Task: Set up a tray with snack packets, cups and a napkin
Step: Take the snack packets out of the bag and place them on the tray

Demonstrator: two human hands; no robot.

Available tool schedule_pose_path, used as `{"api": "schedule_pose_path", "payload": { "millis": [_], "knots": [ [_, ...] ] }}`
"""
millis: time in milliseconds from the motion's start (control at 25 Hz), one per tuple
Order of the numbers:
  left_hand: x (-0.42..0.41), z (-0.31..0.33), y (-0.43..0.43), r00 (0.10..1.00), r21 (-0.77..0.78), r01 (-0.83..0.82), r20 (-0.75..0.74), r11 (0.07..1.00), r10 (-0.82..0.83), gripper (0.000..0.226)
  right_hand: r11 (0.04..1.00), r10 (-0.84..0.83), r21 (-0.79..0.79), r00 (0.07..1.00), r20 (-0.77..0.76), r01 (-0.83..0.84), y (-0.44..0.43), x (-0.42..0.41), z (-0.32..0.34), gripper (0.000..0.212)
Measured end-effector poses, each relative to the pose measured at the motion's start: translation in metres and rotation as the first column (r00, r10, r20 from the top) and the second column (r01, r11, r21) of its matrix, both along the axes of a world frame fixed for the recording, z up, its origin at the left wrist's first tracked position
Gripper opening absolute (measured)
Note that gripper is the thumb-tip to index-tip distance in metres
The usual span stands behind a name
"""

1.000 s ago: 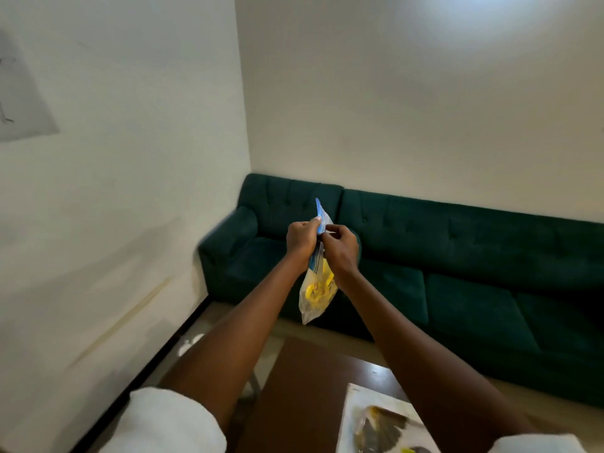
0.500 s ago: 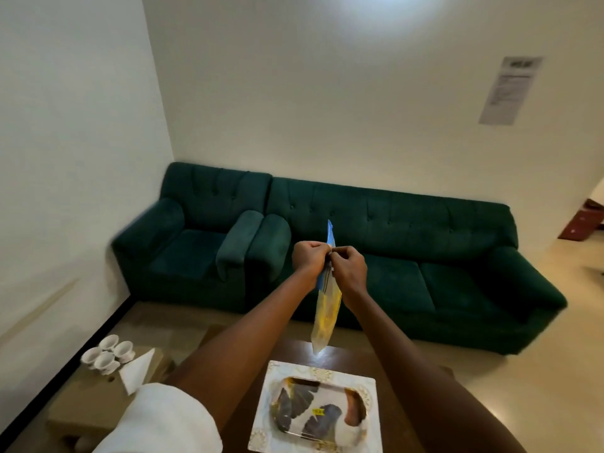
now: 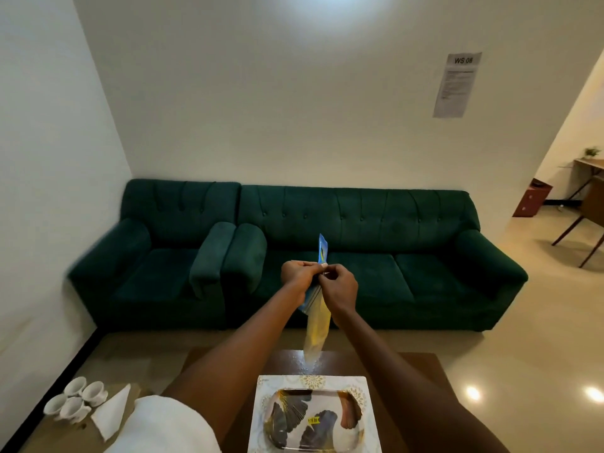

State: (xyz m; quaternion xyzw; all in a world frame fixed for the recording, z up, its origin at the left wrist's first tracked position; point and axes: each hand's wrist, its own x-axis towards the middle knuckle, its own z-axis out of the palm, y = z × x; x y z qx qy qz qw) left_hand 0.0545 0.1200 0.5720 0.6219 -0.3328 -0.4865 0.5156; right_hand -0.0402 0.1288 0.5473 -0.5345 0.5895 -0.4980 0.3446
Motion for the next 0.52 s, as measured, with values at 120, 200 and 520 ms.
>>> {"api": "schedule_pose_path", "payload": {
  "millis": [120, 200, 520],
  "knots": [
    [0.012, -0.007, 0.0, 0.995, 0.027, 0.042, -0.096, 0.999, -0.039, 0.028, 0.999, -0.001, 0.046, 1.0, 0.031, -0.001, -0.003, 0.006, -0.006, 0.02],
    [0.022, -0.011, 0.0, 0.99, 0.041, 0.043, -0.133, 0.998, -0.037, 0.03, 0.995, 0.008, 0.103, 0.995, 0.101, -0.018, -0.007, 0.008, -0.011, 0.017],
    [0.075, -0.015, -0.011, 0.995, 0.038, -0.048, 0.09, 0.998, 0.044, 0.024, 0.971, -0.11, 0.227, 0.983, 0.149, 0.074, -0.015, -0.002, -0.029, 0.007]
  ]
}}
